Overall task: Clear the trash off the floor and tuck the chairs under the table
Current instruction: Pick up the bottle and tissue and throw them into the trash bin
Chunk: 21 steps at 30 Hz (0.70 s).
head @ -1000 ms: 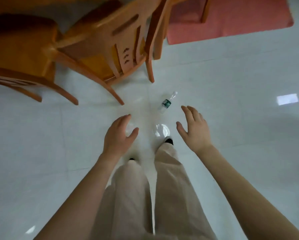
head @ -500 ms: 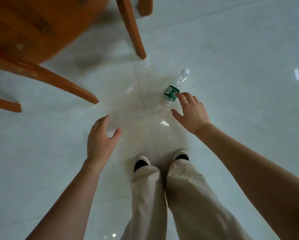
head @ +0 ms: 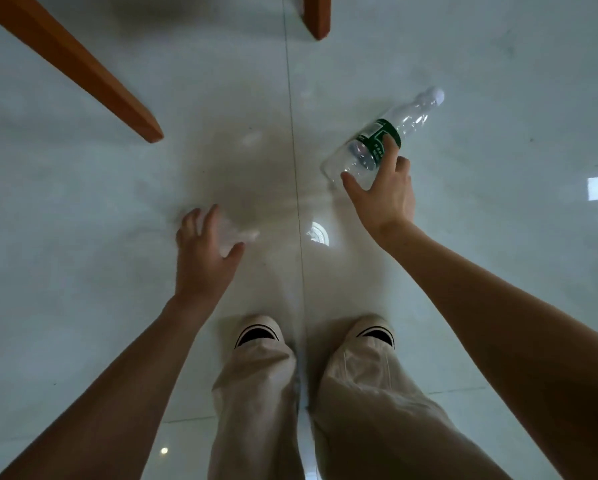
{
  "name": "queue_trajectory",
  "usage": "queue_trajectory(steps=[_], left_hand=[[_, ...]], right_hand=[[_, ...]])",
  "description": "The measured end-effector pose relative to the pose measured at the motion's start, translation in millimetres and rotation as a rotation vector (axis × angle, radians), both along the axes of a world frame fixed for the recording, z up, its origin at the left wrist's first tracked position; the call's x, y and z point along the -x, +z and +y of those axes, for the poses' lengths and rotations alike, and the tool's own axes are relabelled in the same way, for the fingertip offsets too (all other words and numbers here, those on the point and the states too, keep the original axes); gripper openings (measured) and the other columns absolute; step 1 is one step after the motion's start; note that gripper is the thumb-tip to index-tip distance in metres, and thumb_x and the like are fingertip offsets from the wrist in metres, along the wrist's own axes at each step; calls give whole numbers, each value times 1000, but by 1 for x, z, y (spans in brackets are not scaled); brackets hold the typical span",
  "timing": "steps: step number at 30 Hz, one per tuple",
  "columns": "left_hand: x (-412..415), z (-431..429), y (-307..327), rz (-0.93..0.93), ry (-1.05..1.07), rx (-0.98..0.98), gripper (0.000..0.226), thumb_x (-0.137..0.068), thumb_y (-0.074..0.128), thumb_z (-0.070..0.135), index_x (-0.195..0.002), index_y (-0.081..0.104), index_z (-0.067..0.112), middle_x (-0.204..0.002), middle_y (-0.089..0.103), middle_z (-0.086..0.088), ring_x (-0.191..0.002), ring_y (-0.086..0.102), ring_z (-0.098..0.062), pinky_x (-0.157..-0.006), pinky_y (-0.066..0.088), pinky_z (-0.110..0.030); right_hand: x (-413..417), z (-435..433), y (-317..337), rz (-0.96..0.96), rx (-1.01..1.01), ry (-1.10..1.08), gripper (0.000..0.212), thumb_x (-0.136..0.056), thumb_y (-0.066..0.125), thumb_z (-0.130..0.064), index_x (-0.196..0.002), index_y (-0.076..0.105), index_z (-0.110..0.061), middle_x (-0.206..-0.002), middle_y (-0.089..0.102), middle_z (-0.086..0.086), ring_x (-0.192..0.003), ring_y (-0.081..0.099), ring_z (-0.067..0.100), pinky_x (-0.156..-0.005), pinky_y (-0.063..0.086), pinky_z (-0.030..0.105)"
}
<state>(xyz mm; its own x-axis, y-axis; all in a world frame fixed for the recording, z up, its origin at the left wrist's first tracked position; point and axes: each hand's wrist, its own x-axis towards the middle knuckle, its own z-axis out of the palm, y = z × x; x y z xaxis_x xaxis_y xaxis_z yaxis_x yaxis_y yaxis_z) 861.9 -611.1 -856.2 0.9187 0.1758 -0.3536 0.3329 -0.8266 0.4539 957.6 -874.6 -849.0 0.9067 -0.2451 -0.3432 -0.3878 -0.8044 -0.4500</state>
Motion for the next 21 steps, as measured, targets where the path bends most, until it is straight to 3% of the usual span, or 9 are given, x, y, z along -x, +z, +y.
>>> queue_trajectory(steps=[5,10,15,18,21], left_hand=[[-35,-21,-6,-103,-314,85,55,-77,72,6,-129,54,6,-138,47,-16,-128,41,-33,-105,35,-35],[-57,-27,-5,-113,-479,51,59,-67,75,3,-123,59,5,-133,53,-13,-122,47,-35,-98,45,-43],[-64,-28,-12,-91,-502,23,61,-66,64,-12,-124,57,5,-130,54,-13,-118,46,-37,-91,48,-45],[-70,-32,-14,-70,-491,49,51,-65,63,-10,-113,62,4,-113,59,-14,-103,49,-39,-84,47,-43],[-72,-36,-2,-20,-406,112,42,-69,61,-10,-110,64,1,-106,60,-16,-101,50,-38,-87,40,-30]], right_hand=[[-4,-2,-5,47,19,81,73,-83,63,-42,-146,27,-38,-130,47,12,-109,53,34,-72,43,35],[-5,-8,-3,42,-33,80,54,-83,52,-42,-135,38,-38,-132,47,14,-110,51,39,-78,44,37],[-18,7,-6,59,-150,-130,51,-81,63,-48,-118,41,-22,-118,47,13,-98,53,37,-80,49,40],[-28,22,-10,77,-221,-217,54,-79,69,-33,-119,37,-17,-114,44,11,-92,52,34,-83,51,44],[-28,30,-3,91,-276,-197,62,-72,70,-23,-122,35,-20,-116,48,12,-98,50,31,-82,52,44]])
